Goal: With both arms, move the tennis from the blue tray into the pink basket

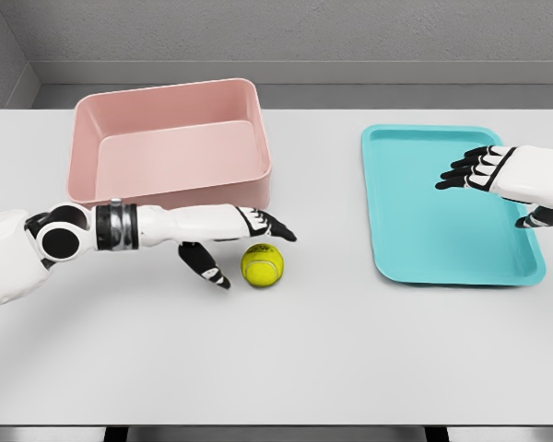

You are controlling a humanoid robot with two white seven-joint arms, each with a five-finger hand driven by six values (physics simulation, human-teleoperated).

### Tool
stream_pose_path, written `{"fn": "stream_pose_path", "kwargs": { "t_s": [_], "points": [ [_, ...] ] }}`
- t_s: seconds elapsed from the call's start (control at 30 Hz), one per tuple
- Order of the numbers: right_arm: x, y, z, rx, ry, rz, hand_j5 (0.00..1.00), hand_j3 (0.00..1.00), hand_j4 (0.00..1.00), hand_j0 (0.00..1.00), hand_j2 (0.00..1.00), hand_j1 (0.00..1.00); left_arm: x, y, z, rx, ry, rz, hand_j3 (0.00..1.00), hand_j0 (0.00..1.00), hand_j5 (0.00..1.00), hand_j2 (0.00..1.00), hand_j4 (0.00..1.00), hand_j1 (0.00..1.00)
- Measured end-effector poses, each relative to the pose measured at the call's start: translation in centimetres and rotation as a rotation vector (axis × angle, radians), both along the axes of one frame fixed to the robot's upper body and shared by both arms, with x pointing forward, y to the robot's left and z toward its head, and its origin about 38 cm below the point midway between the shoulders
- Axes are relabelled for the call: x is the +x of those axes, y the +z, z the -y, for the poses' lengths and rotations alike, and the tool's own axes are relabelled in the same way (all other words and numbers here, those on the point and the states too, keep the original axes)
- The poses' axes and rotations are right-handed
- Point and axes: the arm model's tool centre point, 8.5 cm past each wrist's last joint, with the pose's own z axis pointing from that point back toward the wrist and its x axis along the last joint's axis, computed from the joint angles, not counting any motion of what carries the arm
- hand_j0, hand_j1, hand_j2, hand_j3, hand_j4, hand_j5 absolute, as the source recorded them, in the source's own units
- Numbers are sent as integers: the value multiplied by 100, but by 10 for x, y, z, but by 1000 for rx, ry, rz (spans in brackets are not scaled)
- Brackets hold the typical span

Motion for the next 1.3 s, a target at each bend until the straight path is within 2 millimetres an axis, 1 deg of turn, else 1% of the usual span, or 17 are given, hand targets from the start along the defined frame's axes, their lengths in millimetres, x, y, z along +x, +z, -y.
{"fn": "stream_pose_path", "kwargs": {
  "t_s": [0.13,0.5,0.93,0.97,1.03,1.1,1.13,1.2,1.23,1.3],
  "points": [
    [0,0,0,0,0,0,100,100,100,100,100,100,4,-5,0,5,12,-9,100,100,100,100,100,100],
    [0,0,0,0,-1,0,100,100,100,100,100,100,4,-19,16,12,-5,-33,100,100,100,100,100,100],
    [0,0,1,1,-2,-1,100,100,100,100,100,100,3,-21,21,12,-13,-37,100,100,100,100,100,100],
    [1,-1,1,1,-3,-1,100,100,100,100,100,100,3,-22,21,12,-12,-37,97,97,97,97,97,97],
    [1,-1,1,1,-4,-1,100,100,100,100,100,100,4,-22,21,13,-11,-38,96,96,96,96,96,96],
    [1,-1,1,2,-4,-3,100,100,100,100,100,100,3,-23,21,13,-11,-39,92,92,92,92,92,92],
    [1,-2,1,3,-4,-3,100,100,100,100,100,100,3,-23,21,13,-11,-40,88,88,88,88,88,88],
    [1,-2,1,3,-4,-3,100,100,100,100,100,100,3,-23,21,14,-11,-40,87,87,87,87,87,87],
    [1,-2,1,3,-4,-3,100,100,100,100,100,100,3,-23,21,14,-11,-40,85,85,85,85,85,85],
    [0,-3,1,3,-4,-8,100,100,100,100,100,100,3,-24,20,15,-10,-42,85,85,85,85,85,85]
  ]
}}
